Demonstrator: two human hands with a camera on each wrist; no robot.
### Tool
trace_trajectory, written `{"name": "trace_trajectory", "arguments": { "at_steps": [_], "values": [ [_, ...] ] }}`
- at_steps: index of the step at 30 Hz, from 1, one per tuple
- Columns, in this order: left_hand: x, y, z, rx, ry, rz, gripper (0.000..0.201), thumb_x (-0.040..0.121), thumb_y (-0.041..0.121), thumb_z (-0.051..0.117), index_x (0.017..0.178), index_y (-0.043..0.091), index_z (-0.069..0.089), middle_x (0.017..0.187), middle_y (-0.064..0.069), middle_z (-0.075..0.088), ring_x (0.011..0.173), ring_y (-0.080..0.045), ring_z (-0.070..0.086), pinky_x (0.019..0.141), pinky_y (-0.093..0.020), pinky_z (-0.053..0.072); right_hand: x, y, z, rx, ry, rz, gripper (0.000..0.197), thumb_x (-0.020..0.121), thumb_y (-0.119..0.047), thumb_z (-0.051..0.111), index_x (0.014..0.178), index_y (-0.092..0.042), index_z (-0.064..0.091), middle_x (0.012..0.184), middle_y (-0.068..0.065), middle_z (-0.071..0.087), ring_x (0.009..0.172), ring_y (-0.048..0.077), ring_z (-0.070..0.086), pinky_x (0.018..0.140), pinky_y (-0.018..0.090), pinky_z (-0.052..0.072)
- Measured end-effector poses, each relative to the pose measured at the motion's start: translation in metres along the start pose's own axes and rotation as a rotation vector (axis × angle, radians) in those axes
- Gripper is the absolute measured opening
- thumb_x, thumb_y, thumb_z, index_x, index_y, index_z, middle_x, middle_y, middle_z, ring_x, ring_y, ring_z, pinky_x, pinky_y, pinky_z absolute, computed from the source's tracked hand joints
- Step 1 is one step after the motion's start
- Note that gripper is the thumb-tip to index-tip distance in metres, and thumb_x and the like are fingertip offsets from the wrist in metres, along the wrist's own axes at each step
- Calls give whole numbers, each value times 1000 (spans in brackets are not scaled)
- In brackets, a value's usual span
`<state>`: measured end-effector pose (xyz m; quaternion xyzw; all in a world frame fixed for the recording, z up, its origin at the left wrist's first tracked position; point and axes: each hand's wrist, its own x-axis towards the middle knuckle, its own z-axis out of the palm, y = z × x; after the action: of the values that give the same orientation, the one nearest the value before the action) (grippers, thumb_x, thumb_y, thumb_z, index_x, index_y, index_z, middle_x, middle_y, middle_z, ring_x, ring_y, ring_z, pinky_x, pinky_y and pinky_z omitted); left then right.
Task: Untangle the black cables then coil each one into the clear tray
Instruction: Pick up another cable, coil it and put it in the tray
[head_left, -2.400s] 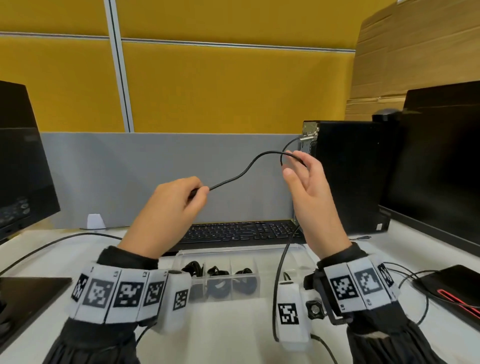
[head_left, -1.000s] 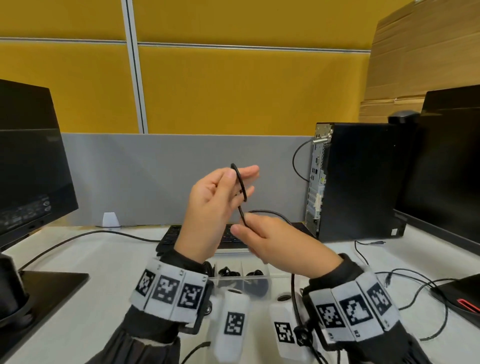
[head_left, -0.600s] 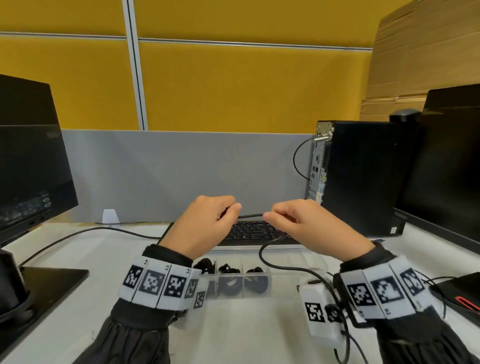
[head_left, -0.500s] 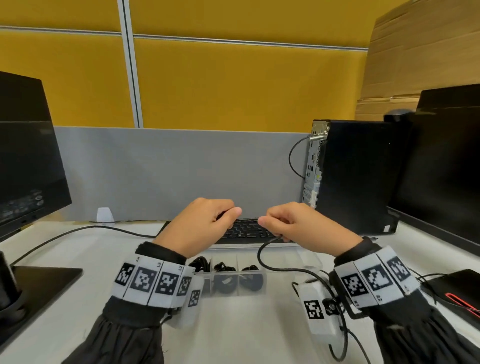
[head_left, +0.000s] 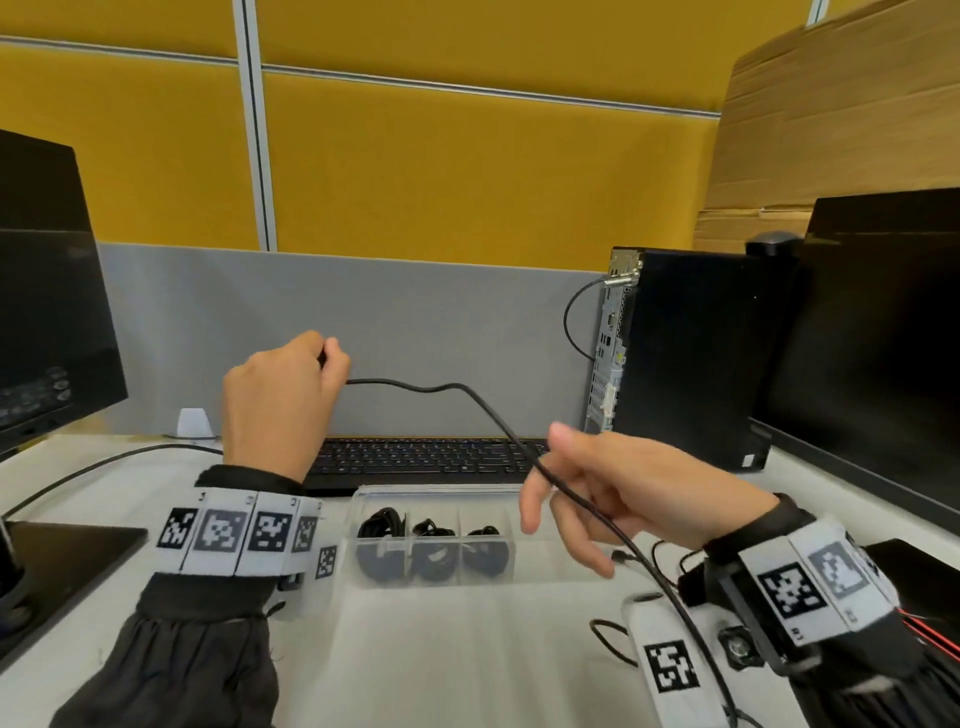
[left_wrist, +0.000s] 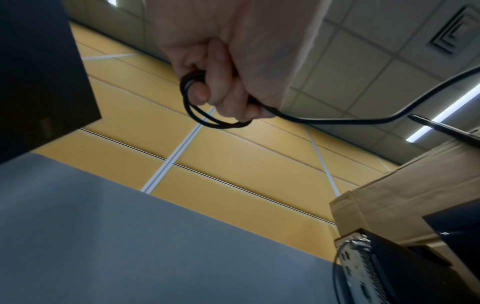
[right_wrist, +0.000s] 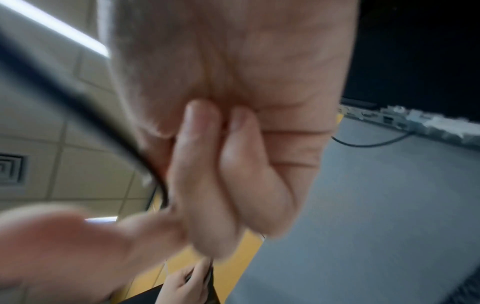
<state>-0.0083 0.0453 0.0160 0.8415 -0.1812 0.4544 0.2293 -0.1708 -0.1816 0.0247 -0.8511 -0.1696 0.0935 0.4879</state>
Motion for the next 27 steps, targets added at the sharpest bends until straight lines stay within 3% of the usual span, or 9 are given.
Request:
{"name": "trace_trajectory", "arguments": {
  "at_steps": [3,7,9,14,16,18,20,24,27],
  "values": [
    [4,-17,-5,3,28,-103,39,96,15,43,59,5,42,46,-11,36,47,-32,39,52,-34,26,-7,-2,-4,-130,-148,34,36,97,-39,39,81,-20,65,54,-4,52,45,17,22,43,24,18],
    [6,-24,-17,-22,47,-147,41,98,20,37,63,0,48,53,-18,44,54,-34,43,57,-37,26,0,-1,-3,-202,-89,126,31,95,-40,44,88,-20,67,50,0,28,41,14,22,42,24,19],
    [7,-20,-18,-57,29,-148,43,98,22,37,63,0,48,54,-17,44,54,-35,44,58,-37,28,10,1,0,-134,-59,162,28,96,-35,46,92,-18,67,47,-3,26,34,11,29,39,21,26],
    [6,-12,-18,-121,-4,-151,44,97,21,38,57,3,42,49,-11,37,53,-34,40,55,-35,28,29,5,13,136,-9,215,25,98,-28,46,86,-10,58,56,6,57,48,18,65,46,22,52],
    [5,-7,-18,-130,-16,-152,44,97,20,38,56,6,39,49,-9,35,53,-33,38,56,-35,25,33,6,14,307,39,165,25,99,-26,42,85,-9,52,72,11,68,63,23,70,63,30,59],
    [4,-4,-17,-146,-28,-153,45,97,21,38,54,9,36,48,-7,34,54,-33,38,56,-34,25,37,7,9,393,144,50,23,99,-24,38,87,-9,50,93,15,71,85,24,71,86,35,55],
    [4,-3,-17,-157,-34,-162,44,98,22,37,56,8,37,49,-8,35,56,-34,39,56,-35,26,40,10,4,289,313,-50,20,100,-23,36,93,-11,51,111,13,68,103,20,66,98,33,48],
    [5,-6,-19,-165,-43,-183,44,98,22,36,60,2,43,51,-11,38,56,-34,40,56,-35,27,40,16,-10,-132,549,-139,25,101,-23,34,122,-23,48,128,-14,51,118,-3,46,96,9,35],
    [6,-12,-20,-164,-54,-192,44,98,23,35,61,2,44,52,-12,39,57,-36,43,56,-36,30,39,24,-22,-320,629,-171,30,101,-20,36,128,-33,39,139,-20,32,126,12,41,102,14,29]
  ]
}}
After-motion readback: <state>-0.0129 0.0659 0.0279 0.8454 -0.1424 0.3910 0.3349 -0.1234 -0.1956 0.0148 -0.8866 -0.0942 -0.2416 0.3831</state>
